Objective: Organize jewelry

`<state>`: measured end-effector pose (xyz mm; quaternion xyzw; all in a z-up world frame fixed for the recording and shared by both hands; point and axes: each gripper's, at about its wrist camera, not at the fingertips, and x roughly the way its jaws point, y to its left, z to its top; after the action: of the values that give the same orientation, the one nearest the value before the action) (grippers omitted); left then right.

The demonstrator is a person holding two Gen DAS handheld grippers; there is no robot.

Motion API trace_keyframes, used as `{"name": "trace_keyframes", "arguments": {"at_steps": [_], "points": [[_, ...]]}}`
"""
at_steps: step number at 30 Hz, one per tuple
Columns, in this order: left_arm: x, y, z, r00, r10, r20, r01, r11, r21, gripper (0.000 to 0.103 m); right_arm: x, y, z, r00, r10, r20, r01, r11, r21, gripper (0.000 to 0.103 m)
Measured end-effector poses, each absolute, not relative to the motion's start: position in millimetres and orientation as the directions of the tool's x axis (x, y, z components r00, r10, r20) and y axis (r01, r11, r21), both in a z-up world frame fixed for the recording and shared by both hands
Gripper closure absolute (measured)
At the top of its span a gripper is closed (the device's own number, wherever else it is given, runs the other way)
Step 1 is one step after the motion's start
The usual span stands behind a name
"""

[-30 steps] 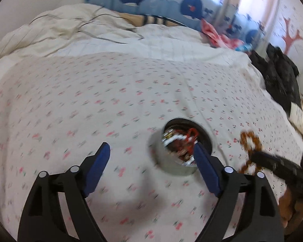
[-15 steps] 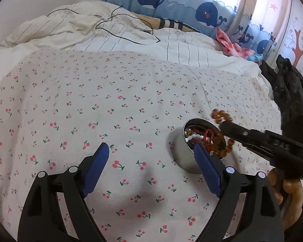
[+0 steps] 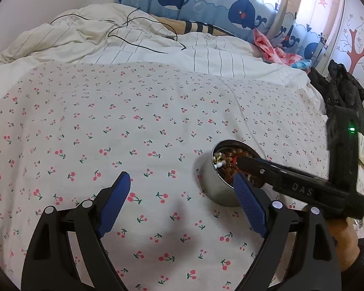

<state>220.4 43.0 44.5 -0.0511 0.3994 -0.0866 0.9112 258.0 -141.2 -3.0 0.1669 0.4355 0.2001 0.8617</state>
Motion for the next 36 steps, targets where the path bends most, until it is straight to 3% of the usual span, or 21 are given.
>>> {"name": "trace_keyframes", "arguments": {"at_steps": [6, 14, 17, 19, 21, 24, 30, 36], "points": [[219, 43, 46, 0.665, -0.203, -0.719, 0.120, 0.979, -0.166, 0.018, 246, -130, 21, 0.646, 0.372, -0.667, -0.238, 0.928, 0.287, 0.051], [219, 44, 45, 0.660, -0.205, -0.722, 0.120, 0.978, -0.168, 0.018, 262, -110, -12, 0.571, 0.348, -0.744, -0.264, 0.935, 0.235, 0.051], [218, 42, 45, 0.659, -0.206, -0.723, 0.124, 0.978, -0.166, 0.018, 256, -117, -4, 0.597, 0.341, -0.726, -0.251, 0.939, 0.235, 0.051], [216, 41, 46, 0.662, -0.209, -0.720, 0.128, 0.978, -0.165, 0.018, 245, -123, 8, 0.634, 0.333, -0.698, -0.247, 0.942, 0.226, 0.046], [212, 37, 48, 0.670, -0.199, -0.715, 0.134, 0.980, -0.148, 0.017, 224, -131, 22, 0.681, 0.303, -0.667, -0.231, 0.953, 0.196, 0.032], [206, 29, 48, 0.685, -0.173, -0.707, 0.144, 0.984, -0.100, 0.017, 192, -137, 30, 0.715, 0.254, -0.651, -0.215, 0.966, 0.142, 0.027], [190, 21, 47, 0.713, -0.097, -0.695, 0.112, 0.993, -0.023, 0.015, 152, -142, 13, 0.689, 0.162, -0.707, -0.169, 0.984, 0.060, 0.018], [171, 20, 28, 0.694, -0.058, -0.718, 0.070, 0.997, -0.014, 0.012, 142, -154, 7, 0.711, 0.139, -0.689, -0.108, 0.990, 0.089, 0.015]]}}
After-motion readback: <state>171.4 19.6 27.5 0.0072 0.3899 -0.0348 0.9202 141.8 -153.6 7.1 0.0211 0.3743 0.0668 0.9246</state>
